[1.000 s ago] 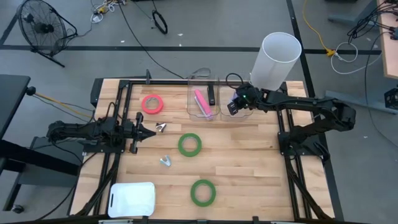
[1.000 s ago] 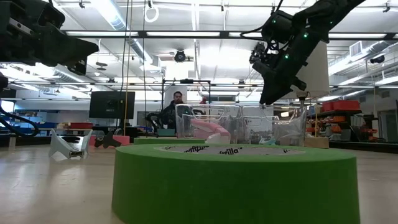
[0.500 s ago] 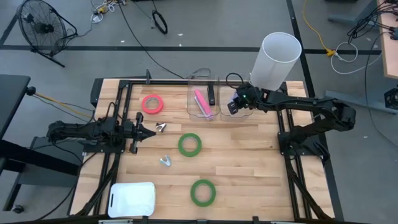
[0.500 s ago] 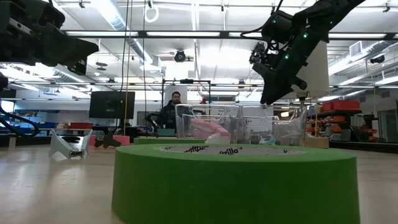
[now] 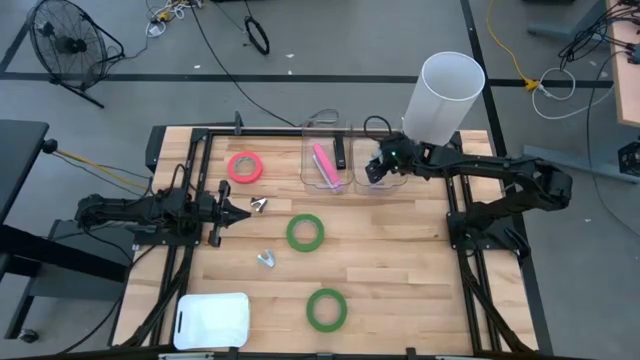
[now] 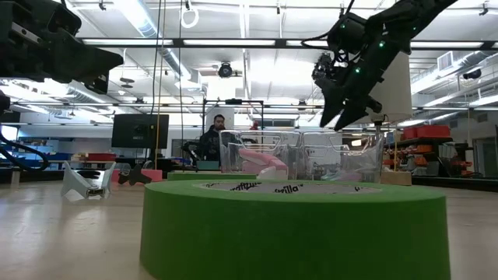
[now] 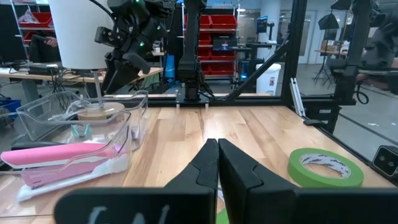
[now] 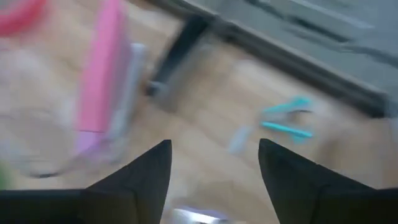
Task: Pick and place Stapler, Stapler remover, tape
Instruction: Put the pink tape into the white bin
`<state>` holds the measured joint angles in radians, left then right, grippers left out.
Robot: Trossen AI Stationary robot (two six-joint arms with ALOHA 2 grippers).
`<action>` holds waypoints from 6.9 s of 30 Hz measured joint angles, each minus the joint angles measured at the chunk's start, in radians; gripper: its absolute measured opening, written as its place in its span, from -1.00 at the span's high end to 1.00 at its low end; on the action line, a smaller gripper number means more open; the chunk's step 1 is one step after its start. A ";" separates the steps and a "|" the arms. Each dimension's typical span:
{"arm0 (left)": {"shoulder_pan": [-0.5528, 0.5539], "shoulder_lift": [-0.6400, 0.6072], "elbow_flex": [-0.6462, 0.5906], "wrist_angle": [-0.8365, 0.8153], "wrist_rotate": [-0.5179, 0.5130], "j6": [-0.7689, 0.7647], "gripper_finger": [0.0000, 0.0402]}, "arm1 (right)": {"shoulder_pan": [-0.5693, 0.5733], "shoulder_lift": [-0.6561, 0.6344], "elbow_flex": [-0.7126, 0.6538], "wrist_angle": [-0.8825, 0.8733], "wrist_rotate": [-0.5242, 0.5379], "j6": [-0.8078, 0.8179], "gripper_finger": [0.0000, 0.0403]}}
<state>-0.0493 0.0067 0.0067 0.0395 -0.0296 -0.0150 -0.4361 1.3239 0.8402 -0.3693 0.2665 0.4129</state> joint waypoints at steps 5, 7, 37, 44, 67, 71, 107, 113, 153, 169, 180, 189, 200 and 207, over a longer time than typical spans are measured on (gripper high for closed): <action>0.000 0.000 0.000 0.000 -0.004 -0.069 0.92 | 0.032 0.000 0.000 0.120 -0.219 0.005 -0.13; 0.000 0.000 0.000 0.003 -0.034 -0.085 0.92 | 0.059 0.000 0.000 0.159 -0.269 0.005 -0.11; 0.436 0.850 0.558 -0.484 -0.330 -0.023 0.06 | 0.533 0.000 0.000 0.339 -0.115 -0.007 0.00; 0.572 1.045 0.598 -0.514 -0.270 -0.026 -0.10 | 0.602 0.000 0.000 0.340 -0.031 -0.007 0.00; 0.659 1.285 0.598 -0.516 -0.149 0.050 0.03 | 0.641 0.000 0.000 0.340 0.058 -0.010 0.00; 0.666 1.285 0.598 -0.515 -0.149 0.053 0.03 | 0.641 0.000 0.000 0.339 0.058 -0.010 0.00; 0.699 1.449 0.600 -0.437 -0.083 0.054 0.58 | 0.641 0.001 0.000 0.336 0.066 -0.011 0.00; 0.689 1.452 0.682 -0.668 -0.049 0.033 0.58 | 0.641 0.001 0.000 0.336 0.066 -0.022 0.00; -0.898 1.237 1.045 -0.856 -0.012 -1.395 0.58 | 0.620 0.001 -0.002 0.361 0.066 -0.094 0.00; -1.015 1.422 1.045 -0.603 -0.054 -1.586 0.58 | 0.605 0.001 -0.001 0.363 0.066 -0.141 0.00; -1.050 1.467 1.045 -0.621 -0.073 -1.698 0.57 | 0.593 0.001 -0.002 0.369 0.066 -0.144 0.00; -1.050 1.494 1.045 -0.656 -0.055 -1.702 0.19 | 0.593 0.001 -0.002 0.369 0.066 -0.145 0.00; -1.050 1.494 1.046 -0.719 -0.059 -1.702 0.58 | 0.593 0.001 -0.002 0.369 0.066 -0.146 0.00; -1.048 1.494 1.046 -0.684 -0.059 -1.702 0.88 | 0.593 0.001 -0.002 0.369 0.066 -0.146 0.00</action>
<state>-1.0978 1.5005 1.0523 -0.6445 -0.0887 -1.7170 0.1566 1.3247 0.8387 -0.0002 0.3321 0.2668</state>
